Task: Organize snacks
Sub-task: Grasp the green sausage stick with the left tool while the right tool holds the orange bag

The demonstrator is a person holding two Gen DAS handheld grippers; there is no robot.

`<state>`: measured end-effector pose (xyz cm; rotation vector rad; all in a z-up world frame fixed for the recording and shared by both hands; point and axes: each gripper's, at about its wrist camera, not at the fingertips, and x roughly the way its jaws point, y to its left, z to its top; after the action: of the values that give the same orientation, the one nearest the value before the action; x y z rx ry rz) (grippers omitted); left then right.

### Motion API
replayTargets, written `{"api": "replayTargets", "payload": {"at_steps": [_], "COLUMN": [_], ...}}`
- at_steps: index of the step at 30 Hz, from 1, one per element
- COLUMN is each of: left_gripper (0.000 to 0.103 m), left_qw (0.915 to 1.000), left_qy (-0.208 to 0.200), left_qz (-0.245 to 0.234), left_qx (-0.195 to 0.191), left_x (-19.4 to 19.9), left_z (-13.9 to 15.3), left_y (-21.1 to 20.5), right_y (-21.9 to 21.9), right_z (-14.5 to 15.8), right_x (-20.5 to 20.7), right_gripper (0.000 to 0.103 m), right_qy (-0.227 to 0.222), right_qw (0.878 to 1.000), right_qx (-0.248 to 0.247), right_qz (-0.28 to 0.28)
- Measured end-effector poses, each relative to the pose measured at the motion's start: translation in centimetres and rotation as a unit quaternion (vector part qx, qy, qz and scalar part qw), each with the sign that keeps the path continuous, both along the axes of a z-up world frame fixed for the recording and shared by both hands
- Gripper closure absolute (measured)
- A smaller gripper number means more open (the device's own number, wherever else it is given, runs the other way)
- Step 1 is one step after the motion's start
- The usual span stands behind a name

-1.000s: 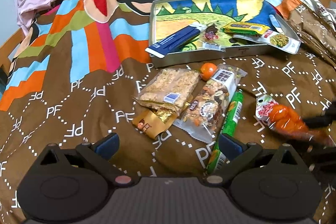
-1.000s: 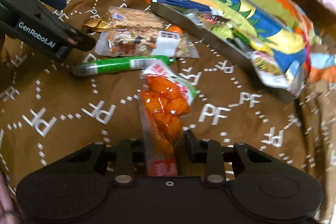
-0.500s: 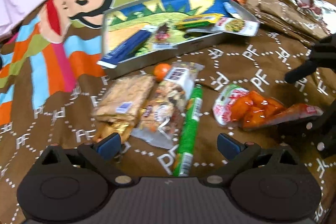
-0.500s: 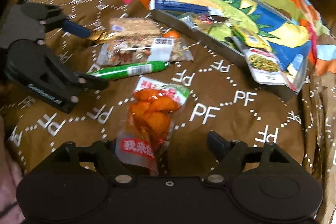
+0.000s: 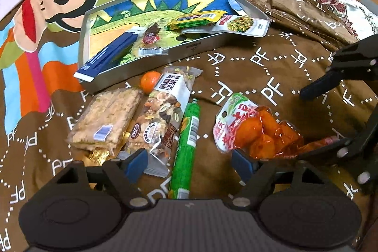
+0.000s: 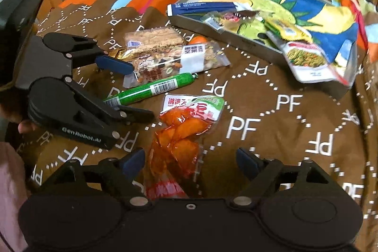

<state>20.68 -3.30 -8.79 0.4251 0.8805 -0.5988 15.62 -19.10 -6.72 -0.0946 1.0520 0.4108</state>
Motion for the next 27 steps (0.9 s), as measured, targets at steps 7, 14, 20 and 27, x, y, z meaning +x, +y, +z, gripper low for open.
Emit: {"api": "replayTargets", "payload": {"at_steps": [7, 14, 20, 27], "left_gripper": [0.03, 0.041, 0.042, 0.048], "left_qw": [0.9998, 0.9975, 0.9971, 0.9892], "left_qy": [0.01, 0.04, 0.064, 0.108], "left_qz": [-0.01, -0.009, 0.011, 0.046], "left_qx": [-0.011, -0.058, -0.039, -0.087], "left_x": [-0.2, -0.1, 0.7, 2.7], "left_z": [0.4, 1.4, 0.5, -0.4], "left_y": [0.4, 0.8, 1.0, 1.7], "right_y": [0.8, 1.3, 2.4, 2.4], "right_z": [-0.7, -1.3, -2.2, -2.4], "right_x": [0.1, 0.3, 0.4, 1.1], "right_gripper": [0.021, 0.021, 0.023, 0.027], "right_qy": [0.0, 0.011, 0.003, -0.005], "right_qw": [0.999, 1.0, 0.999, 1.0], "right_qx": [-0.028, -0.022, -0.035, -0.021], "right_qz": [0.024, 0.018, 0.017, -0.015]}}
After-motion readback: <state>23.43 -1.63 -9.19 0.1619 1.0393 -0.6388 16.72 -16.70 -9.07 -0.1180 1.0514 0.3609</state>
